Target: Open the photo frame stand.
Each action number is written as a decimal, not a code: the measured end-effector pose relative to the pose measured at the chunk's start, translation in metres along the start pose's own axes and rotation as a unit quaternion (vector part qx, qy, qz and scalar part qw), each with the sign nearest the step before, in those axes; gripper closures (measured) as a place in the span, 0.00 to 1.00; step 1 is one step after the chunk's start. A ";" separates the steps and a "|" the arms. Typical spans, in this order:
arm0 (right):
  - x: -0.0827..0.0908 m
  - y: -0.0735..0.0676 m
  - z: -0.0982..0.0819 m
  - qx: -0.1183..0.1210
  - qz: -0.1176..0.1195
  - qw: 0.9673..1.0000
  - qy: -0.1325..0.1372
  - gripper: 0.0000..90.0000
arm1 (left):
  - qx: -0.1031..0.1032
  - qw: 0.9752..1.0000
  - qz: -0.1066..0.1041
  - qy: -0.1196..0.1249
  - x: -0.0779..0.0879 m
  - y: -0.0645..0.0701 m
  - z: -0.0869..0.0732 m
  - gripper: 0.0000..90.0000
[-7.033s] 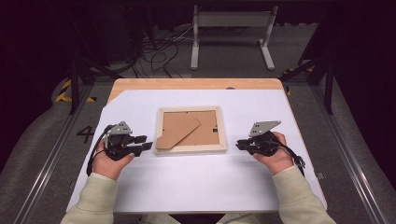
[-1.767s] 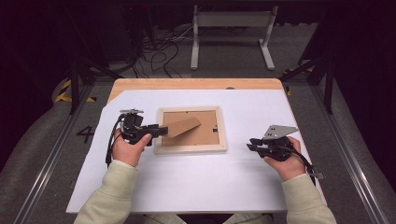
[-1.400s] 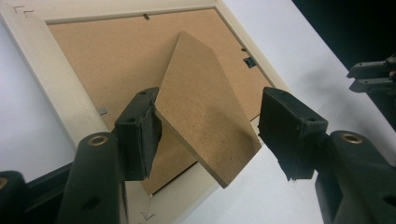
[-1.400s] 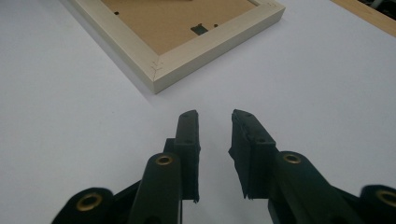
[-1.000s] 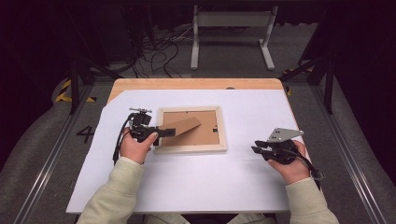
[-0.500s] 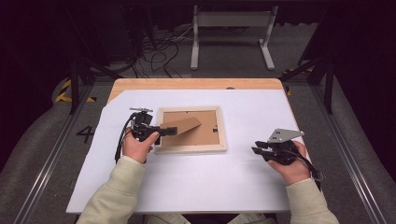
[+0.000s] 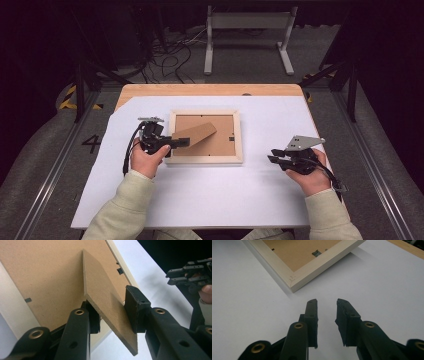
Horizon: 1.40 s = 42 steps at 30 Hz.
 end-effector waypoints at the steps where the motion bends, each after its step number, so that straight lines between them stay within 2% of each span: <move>1: 0.000 0.001 0.002 0.000 0.000 1.000 0.003 0.79 | -0.001 1.000 -0.002 -0.002 0.002 0.003 -0.001 0.75; 7: -0.002 0.000 0.009 0.005 0.003 1.000 0.009 0.79 | -0.007 1.000 -0.004 -0.002 0.006 0.010 -0.007 0.76; 13: -0.003 -0.001 0.014 0.008 0.008 1.000 0.015 0.79 | -0.022 1.000 -0.006 -0.002 0.011 0.015 -0.011 0.77; 16: -0.005 -0.002 0.018 0.008 0.012 1.000 0.019 0.79 | -0.036 0.999 -0.007 -0.003 0.014 0.020 -0.014 0.78; 24: -0.007 -0.004 0.025 0.010 0.019 0.999 0.027 0.79 | -0.043 0.999 -0.017 -0.005 0.019 0.027 -0.020 0.82; 28: -0.007 -0.005 0.028 0.011 0.022 0.999 0.031 0.79 | -0.054 0.998 -0.020 -0.012 0.023 0.030 -0.023 0.83; 36: -0.005 -0.007 0.032 0.010 0.031 0.999 0.037 0.78 | -0.061 0.997 -0.030 -0.023 0.027 0.035 -0.028 0.85; 42: -0.002 -0.010 0.036 -0.003 0.043 0.998 0.042 0.71 | -0.054 0.997 -0.041 -0.025 0.031 0.039 -0.032 0.87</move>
Point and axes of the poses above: each handheld gripper's, and its own axes: x roughly backward along the jaws, z roughly out of its top, y roughly to its right, the point moved 6 cm from there along -x, roughly forward along the jaws, and after that the axes turned 14 degrees about -z, right-handed, at the moved point
